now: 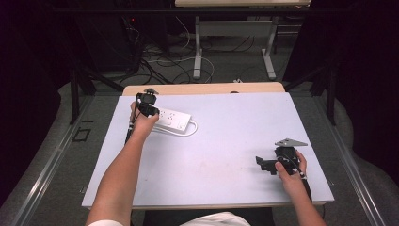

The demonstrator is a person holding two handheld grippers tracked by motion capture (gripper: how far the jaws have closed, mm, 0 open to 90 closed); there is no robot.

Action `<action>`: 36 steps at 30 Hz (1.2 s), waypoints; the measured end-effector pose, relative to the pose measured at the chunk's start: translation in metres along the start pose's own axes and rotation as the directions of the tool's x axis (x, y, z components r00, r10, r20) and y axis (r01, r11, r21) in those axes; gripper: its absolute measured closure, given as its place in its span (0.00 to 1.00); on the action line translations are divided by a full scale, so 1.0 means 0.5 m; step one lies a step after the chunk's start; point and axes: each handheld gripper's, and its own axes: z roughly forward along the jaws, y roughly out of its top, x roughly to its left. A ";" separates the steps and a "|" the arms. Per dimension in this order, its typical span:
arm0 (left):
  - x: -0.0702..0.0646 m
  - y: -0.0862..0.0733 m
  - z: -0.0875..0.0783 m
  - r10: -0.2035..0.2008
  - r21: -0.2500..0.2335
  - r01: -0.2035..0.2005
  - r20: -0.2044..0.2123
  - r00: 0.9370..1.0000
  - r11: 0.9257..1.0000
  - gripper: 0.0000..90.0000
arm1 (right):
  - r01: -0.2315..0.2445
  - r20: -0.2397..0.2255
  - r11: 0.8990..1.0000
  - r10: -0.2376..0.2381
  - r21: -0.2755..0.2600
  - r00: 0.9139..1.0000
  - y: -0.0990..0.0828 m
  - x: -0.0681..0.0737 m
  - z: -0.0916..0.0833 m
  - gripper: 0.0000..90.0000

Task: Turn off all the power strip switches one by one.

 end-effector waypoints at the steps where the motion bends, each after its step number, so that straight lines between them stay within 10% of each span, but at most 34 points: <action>1: 0.002 -0.001 0.001 -0.002 0.003 0.002 -0.001 1.000 1.000 1.00 | 0.000 0.000 1.000 0.000 0.000 1.000 0.000 0.000 0.000 0.00; 36: 0.018 -0.025 0.030 -0.030 0.035 0.030 0.000 1.000 0.999 0.99 | 0.005 -0.005 1.000 -0.005 0.008 1.000 -0.001 0.003 0.005 0.00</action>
